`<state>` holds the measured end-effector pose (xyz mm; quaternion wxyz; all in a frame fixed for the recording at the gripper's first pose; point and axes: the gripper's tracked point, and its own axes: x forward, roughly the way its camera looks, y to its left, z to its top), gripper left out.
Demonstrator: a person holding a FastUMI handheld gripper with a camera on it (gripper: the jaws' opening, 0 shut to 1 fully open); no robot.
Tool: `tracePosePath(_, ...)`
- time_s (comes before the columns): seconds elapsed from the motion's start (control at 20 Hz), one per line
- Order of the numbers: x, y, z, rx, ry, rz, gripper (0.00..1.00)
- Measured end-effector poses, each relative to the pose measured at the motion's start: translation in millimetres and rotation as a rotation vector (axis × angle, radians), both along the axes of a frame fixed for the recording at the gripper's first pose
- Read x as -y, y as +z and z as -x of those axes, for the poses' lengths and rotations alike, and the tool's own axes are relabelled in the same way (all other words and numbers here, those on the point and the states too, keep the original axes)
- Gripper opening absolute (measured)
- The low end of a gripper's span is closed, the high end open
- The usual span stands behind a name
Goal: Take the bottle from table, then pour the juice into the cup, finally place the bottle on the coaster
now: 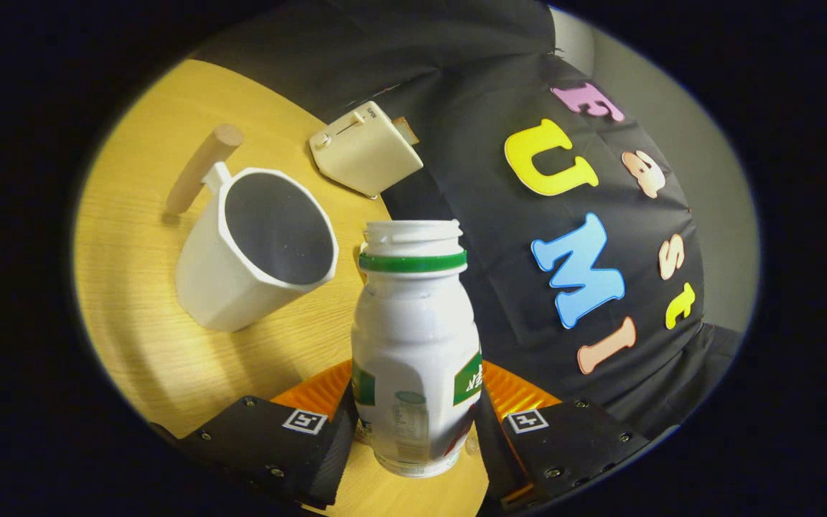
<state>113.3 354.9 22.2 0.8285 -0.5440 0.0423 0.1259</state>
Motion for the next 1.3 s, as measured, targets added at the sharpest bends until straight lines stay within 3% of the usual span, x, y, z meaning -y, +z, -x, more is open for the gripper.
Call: tracePosePath(1.3, -6, 27, -13, 0.137, 0.031, 0.442, 0.76)
